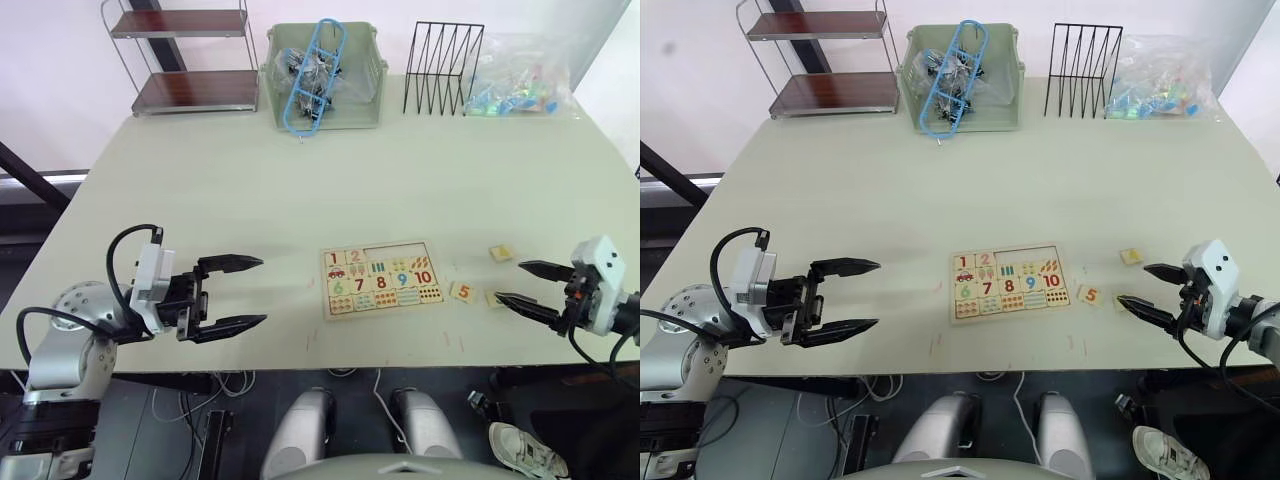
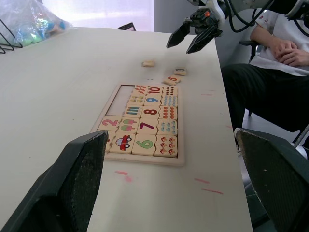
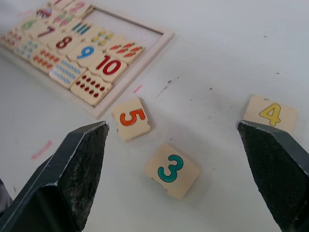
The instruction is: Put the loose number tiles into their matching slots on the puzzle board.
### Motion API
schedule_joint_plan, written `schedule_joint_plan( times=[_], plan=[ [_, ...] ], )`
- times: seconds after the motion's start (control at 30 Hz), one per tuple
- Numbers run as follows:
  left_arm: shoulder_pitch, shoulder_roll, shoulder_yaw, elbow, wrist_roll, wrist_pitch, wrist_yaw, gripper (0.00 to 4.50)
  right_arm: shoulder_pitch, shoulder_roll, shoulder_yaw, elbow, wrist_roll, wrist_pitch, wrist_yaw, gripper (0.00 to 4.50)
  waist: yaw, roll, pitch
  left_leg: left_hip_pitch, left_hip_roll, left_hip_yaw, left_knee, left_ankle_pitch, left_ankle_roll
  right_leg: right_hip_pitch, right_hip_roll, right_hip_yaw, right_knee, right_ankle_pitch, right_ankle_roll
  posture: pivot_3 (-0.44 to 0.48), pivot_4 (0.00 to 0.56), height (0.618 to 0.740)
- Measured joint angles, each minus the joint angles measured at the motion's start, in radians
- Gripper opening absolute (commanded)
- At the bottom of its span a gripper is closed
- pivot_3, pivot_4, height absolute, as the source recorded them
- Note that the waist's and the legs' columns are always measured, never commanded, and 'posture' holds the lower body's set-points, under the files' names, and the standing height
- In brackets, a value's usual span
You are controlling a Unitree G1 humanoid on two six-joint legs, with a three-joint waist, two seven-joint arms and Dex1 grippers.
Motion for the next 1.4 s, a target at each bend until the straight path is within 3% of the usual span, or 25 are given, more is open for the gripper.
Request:
schedule_joint_plan(
  times=[0.3,0.6,0.93,1.4],
  plan=[
    [0.001,0.0,-0.009,-0.01,0.0,0.0,0.009,4.5,-0.155,-0.02,0.116,0.336,-0.045,-0.333,0.309,4.43,0.001,0.0,0.001,0.0,0.0,0.0,0.0,0.0,0.0,0.0,0.0,0.0,0.0,0.0,0.0,0.0,0.15,0.739],
    [-0.033,-0.001,-0.026,-0.01,0.018,-0.015,-0.002,4.5,-0.272,0.006,0.211,0.596,-0.11,-0.601,0.472,4.43,0.0,0.0,0.002,0.001,0.0,0.0,0.0,0.0,0.0,0.0,0.0,0.001,0.0,0.001,-0.001,0.0,0.15,0.739],
    [-0.033,0.0,-0.046,-0.01,0.018,-0.014,-0.025,4.5,-0.38,0.013,0.258,0.825,-0.192,-0.78,0.475,4.43,-0.001,0.001,0.002,0.001,-0.001,0.001,0.0,0.0,0.0,0.0,0.0,0.001,0.001,0.001,-0.001,0.0,0.15,0.739],
    [-0.07,0.0,-0.057,0.005,0.022,-0.014,-0.049,4.5,-0.414,0.005,0.277,0.863,-0.221,-0.798,0.492,4.43,0.0,0.001,0.002,0.002,-0.001,0.0,0.0,0.0,0.0,0.001,0.0,0.001,0.001,0.001,-0.001,0.0,0.15,0.739]
  ],
)
